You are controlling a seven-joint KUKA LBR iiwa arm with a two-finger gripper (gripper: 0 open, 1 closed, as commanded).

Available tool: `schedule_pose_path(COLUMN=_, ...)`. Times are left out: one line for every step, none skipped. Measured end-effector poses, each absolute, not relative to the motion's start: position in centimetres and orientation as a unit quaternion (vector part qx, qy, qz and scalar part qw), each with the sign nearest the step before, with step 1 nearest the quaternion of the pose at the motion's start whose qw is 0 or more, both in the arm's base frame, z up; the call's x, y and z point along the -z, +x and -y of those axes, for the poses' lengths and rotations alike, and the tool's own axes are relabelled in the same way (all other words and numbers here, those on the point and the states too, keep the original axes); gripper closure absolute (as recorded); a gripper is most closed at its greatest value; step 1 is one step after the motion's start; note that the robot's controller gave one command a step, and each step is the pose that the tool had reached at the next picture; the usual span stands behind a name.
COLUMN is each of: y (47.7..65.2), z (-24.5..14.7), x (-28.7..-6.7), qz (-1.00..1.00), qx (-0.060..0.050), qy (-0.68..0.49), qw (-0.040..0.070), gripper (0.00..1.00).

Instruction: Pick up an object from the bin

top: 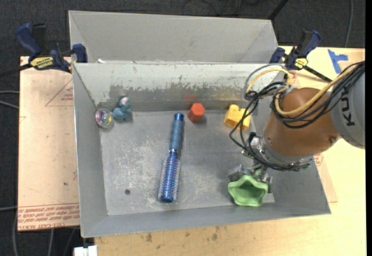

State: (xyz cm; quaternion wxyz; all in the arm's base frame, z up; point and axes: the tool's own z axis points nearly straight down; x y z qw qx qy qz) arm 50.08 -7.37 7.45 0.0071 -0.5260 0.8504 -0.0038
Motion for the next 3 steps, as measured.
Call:
schedule_pose_path(y=49.7, z=3.5, x=-7.6, qz=-0.786, qx=0.007, qy=-0.618, qw=0.011, gripper=1.00)
schedule_pose_path(y=49.8, z=-4.6, x=-12.6, qz=-0.752, qx=-0.001, qy=-0.660, qw=0.004, gripper=1.00)
schedule_pose_path(y=50.7, z=-3.8, x=-29.3, qz=-0.749, qx=0.003, qy=-0.662, qw=0.005, gripper=1.00)
